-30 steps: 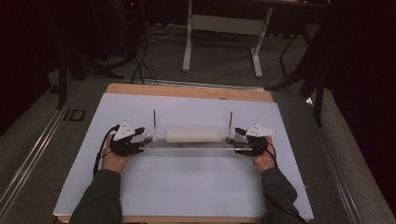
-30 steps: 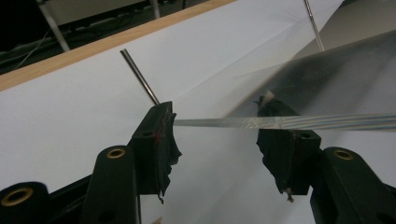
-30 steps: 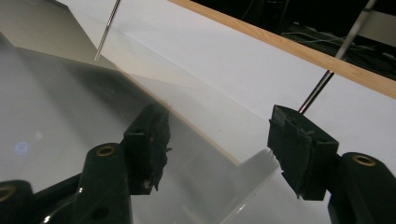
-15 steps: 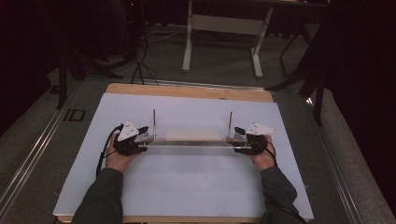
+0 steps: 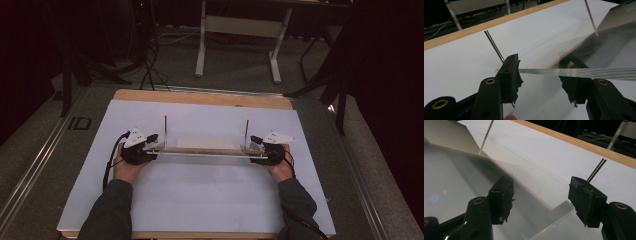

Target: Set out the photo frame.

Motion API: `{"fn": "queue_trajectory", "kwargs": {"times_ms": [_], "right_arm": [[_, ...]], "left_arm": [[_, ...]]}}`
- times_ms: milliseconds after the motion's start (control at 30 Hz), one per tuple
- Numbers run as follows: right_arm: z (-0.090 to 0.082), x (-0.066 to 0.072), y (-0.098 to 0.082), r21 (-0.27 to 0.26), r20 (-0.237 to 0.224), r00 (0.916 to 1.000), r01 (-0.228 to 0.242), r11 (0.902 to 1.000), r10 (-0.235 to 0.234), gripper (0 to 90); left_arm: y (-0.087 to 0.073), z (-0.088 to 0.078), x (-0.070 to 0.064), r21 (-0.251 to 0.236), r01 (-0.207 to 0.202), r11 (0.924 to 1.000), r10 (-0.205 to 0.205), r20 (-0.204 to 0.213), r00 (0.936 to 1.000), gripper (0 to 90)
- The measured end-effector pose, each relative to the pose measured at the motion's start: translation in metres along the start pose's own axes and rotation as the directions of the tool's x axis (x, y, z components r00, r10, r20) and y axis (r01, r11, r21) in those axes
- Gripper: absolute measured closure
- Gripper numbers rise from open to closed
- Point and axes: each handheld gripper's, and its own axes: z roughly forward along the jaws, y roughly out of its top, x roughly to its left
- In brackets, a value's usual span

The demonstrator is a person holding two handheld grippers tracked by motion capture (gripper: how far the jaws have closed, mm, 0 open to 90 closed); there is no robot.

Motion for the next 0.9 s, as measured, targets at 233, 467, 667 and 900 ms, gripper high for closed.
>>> {"fn": "queue_trajectory", "kwargs": {"times_ms": [233,467,667,900], "right_arm": [[0.0013,-0.0028,-0.0027,-0.011,-0.006,0.9994,-0.035,0.9993,0.035,30.2],[0.0020,-0.0024,-0.0033,-0.043,0.009,0.9984,-0.055,0.9976,0.056,29.3],[0.0023,-0.0030,-0.0044,-0.082,0.015,0.9968,-0.077,0.9937,0.078,29.3],[0.0022,-0.0050,-0.0022,-0.087,0.011,0.9959,-0.089,0.9923,0.090,29.3]], "left_arm": [[0.0003,0.0000,-0.0001,0.000,0.001,1.0000,-0.001,-0.001,1.0000,50.2],[0.0021,-0.0017,0.0009,-0.022,0.010,0.9997,-0.010,0.001,0.9999,50.7],[0.0064,-0.0015,0.0022,-0.022,0.001,0.9998,-0.001,-0.006,1.0000,51.5],[0.0085,-0.0007,0.0034,-0.030,-0.003,0.9995,0.003,-0.009,1.0000,51.6]]}}
